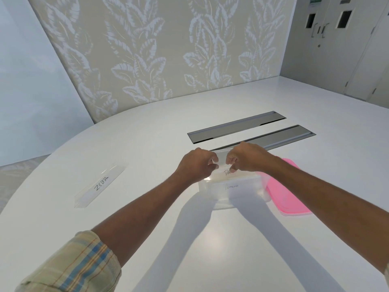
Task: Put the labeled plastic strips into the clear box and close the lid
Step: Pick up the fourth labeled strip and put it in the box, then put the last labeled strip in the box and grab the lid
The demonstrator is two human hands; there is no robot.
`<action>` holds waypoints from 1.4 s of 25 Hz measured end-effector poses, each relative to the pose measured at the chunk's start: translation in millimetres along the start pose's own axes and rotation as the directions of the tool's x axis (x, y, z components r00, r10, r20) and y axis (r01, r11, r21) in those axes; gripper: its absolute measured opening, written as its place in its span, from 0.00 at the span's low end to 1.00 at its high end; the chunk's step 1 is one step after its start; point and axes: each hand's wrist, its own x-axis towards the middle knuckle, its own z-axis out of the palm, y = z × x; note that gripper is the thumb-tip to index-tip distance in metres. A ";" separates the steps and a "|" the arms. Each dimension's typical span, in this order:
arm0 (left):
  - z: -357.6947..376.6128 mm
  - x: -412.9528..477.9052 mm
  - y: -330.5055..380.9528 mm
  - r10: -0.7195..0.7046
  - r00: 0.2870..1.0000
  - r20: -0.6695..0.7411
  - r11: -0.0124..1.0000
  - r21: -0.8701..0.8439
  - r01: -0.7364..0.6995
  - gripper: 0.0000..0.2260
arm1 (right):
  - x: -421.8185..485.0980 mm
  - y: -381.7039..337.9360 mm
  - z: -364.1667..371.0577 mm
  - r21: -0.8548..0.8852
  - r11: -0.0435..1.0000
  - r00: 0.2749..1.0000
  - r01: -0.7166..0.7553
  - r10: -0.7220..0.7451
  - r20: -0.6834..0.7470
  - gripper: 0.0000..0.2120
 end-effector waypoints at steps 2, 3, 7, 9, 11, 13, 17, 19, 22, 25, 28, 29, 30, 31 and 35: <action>-10.0 -9.8 -11.3 -0.034 0.998 -0.052 0.999 -0.009 0.034 0.10 | 7.0 -16.8 -10.6 0.049 0.999 0.999 0.008 -0.006 -0.040 0.13; -14.5 -15.3 -18.1 -0.057 0.996 -0.073 0.998 -0.017 0.056 0.10 | 10.9 -25.6 -15.1 0.064 0.998 0.998 0.024 -0.020 -0.064 0.12; -30.4 -45.5 -58.8 -0.173 0.979 -0.105 0.984 -0.052 0.168 0.09 | 30.1 -70.1 -23.9 0.098 0.991 0.990 0.088 -0.075 -0.121 0.10; -37.6 -63.7 -84.3 -0.242 0.964 -0.114 0.970 -0.069 0.235 0.09 | 41.0 -97.0 -24.1 0.116 0.985 0.985 0.127 -0.112 -0.128 0.10; -44.5 -82.7 -110.6 -0.318 0.941 -0.117 0.947 -0.085 0.309 0.09 | 52.0 -125.3 -21.8 0.117 0.977 0.978 0.177 -0.162 -0.130 0.10; -51.2 -101.9 -138.1 -0.393 0.912 -0.116 0.919 -0.095 0.384 0.09 | 64.9 -154.9 -17.1 0.108 0.970 0.971 0.218 -0.204 -0.121 0.11; -60.1 -138.6 -194.8 -0.525 0.845 -0.099 0.851 -0.091 0.518 0.11 | 95.1 -210.6 -2.0 0.138 0.953 0.961 0.271 -0.259 -0.099 0.12; -62.6 -153.3 -221.0 -0.586 0.806 -0.082 0.810 -0.067 0.582 0.13 | 110.7 -236.2 3.8 0.167 0.941 0.955 0.295 -0.285 -0.082 0.12; -63.6 -169.2 -254.4 -0.634 0.769 -0.087 0.769 0.031 0.638 0.19 | 134.5 -272.5 9.0 0.221 0.923 0.949 0.315 -0.308 -0.068 0.14; -60.4 -181.1 -282.4 -0.654 0.751 -0.091 0.743 0.106 0.661 0.22 | 157.5 -304.5 18.0 0.236 0.913 0.943 0.332 -0.329 -0.053 0.15; -53.4 -189.4 -305.6 -0.699 0.712 -0.071 0.707 0.083 0.702 0.24 | 177.1 -329.6 34.3 0.249 0.903 0.935 0.351 -0.354 -0.032 0.16; -50.7 -190.5 -312.7 -0.711 0.700 -0.066 0.697 0.064 0.714 0.25 | 184.2 -336.9 41.0 0.265 0.898 0.933 0.352 -0.360 -0.018 0.17; -48.4 -191.2 -318.3 -0.722 0.690 -0.058 0.688 0.049 0.724 0.25 | 190.5 -343.1 47.9 0.288 0.892 0.932 0.348 -0.363 -0.003 0.19; -46.1 -191.5 -323.0 -0.729 0.683 -0.048 0.682 0.037 0.730 0.25 | 196.1 -348.2 55.0 0.306 0.888 0.932 0.342 -0.362 0.009 0.21; -35.8 -193.5 -340.1 -0.742 0.671 -0.001 0.670 0.043 0.741 0.21 | 222.3 -365.3 81.6 0.219 0.917 0.935 0.333 -0.351 0.050 0.30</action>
